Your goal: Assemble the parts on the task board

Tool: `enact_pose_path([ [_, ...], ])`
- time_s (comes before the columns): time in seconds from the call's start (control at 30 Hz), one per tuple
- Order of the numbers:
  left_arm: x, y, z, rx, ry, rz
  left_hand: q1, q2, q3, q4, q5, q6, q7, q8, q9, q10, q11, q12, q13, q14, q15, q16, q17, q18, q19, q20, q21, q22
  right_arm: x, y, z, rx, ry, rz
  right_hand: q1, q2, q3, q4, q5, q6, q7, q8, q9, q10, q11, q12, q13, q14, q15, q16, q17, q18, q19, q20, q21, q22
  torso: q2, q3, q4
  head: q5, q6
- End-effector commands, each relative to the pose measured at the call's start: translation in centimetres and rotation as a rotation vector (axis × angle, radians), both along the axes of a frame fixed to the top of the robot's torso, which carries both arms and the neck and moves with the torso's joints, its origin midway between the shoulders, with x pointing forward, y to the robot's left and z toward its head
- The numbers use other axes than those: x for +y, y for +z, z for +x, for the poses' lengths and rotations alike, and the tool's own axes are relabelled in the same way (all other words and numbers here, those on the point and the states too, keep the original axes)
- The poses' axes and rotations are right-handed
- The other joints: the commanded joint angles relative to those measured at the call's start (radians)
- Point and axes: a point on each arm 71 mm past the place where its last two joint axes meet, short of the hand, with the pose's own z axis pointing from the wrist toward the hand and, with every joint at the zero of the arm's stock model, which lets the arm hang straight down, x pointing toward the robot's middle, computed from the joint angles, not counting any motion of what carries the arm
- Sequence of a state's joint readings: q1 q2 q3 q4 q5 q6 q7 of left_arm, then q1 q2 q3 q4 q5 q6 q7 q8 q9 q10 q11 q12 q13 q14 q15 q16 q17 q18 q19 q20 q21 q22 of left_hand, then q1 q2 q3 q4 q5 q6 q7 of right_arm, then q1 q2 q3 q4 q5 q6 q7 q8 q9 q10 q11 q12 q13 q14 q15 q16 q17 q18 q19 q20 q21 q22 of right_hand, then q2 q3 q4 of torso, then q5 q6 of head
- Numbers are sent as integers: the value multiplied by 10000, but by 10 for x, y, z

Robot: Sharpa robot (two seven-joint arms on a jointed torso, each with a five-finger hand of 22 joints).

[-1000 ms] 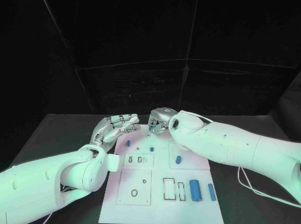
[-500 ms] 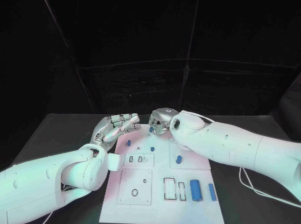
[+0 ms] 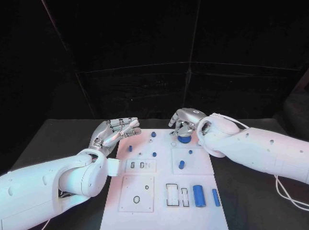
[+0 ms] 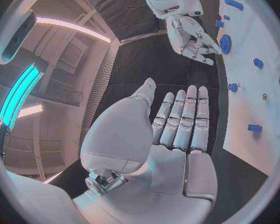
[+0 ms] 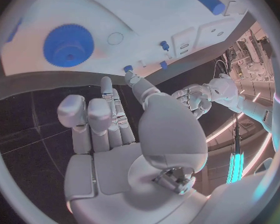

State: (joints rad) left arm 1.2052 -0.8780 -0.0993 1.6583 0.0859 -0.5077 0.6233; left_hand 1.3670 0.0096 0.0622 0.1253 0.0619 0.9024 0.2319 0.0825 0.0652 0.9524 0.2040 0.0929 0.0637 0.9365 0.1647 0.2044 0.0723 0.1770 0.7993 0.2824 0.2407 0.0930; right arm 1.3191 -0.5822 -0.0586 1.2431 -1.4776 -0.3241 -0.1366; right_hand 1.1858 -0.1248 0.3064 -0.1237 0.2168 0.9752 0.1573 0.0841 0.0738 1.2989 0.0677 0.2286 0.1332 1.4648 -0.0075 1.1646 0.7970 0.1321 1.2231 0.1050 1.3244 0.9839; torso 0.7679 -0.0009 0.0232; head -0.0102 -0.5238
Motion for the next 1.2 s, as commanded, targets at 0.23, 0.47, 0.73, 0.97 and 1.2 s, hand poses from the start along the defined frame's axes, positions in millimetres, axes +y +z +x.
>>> enact_pose_path([
  [0.23, 2, 1, 1, -69, -82, -70, -85, 22, 10, -90, -44, -46, 252, -30, -12, 13, 36, -54, -10, 67, 49, -66, -4, 54, 115, -35, -59, -17, -45, 5, -1, 1413, -1340, 504, 1083, 119, -3117, 2106, 622, -1160, -52, 298, 40, -767, -93, 4354, 4266, 247, -86, 1706, 2585, -402, 694, -67, 642, 1204, -18, 44, -91, -27, -2],
  [0.47, 1, 0, 3, -53, -133, -88, -97, 31, 5, -106, -44, -39, 247, -38, -9, 24, 29, -60, -8, 122, 36, -60, 4, 59, 163, -41, -57, -22, -56, -1, 1, 2143, -1627, -193, 1729, -4, -3722, 3260, 739, -1500, 66, 721, 43, -319, 40, 7659, 7807, 471, 15, 2607, 4273, -508, 1070, -19, 938, 1851, -7, 22, -59, -80, -32],
  [0.73, 0, -1, 5, -5, -144, -111, -99, 34, 5, -109, -44, -37, 245, -39, -9, 27, 28, -61, -7, 132, 34, -59, 5, 60, 173, -42, -57, -23, -53, -4, 3, 2176, -1471, -1079, 2271, -66, -3870, 3543, 766, -1697, 130, 975, 30, 264, 121, 9581, 9883, 533, 102, 2932, 4935, -552, 1180, 67, 1065, 2118, -6, 14, -33, -90, -82],
  [0.97, 0, -1, 6, 18, -112, -107, -102, 37, 4, -110, -44, -35, 244, -40, -9, 29, 27, -61, -7, 137, 33, -60, 6, 61, 181, -44, -56, -23, -49, -5, 7, 2028, -1406, -1367, 2419, 22, -3863, 3554, 791, -1685, 128, 1097, 37, 406, 126, 10008, 10357, 549, 112, 3005, 5094, -562, 1201, 80, 1098, 2180, -5, 18, -33, -94, -92],
  [1.2, 0, -1, 6, 26, -108, -104, -105, 43, 5, -113, -44, -33, 244, -41, -8, 30, 26, -63, -7, 143, 32, -63, 6, 62, 192, -45, -55, -25, -45, -5, 9, 1921, -1330, -1420, 2541, 178, -3799, 3494, 778, -1634, 113, 1197, 44, 500, 115, 10250, 10630, 570, 107, 3068, 5234, -578, 1250, 80, 1143, 2274, -3, 17, -47, -86, -112],
])
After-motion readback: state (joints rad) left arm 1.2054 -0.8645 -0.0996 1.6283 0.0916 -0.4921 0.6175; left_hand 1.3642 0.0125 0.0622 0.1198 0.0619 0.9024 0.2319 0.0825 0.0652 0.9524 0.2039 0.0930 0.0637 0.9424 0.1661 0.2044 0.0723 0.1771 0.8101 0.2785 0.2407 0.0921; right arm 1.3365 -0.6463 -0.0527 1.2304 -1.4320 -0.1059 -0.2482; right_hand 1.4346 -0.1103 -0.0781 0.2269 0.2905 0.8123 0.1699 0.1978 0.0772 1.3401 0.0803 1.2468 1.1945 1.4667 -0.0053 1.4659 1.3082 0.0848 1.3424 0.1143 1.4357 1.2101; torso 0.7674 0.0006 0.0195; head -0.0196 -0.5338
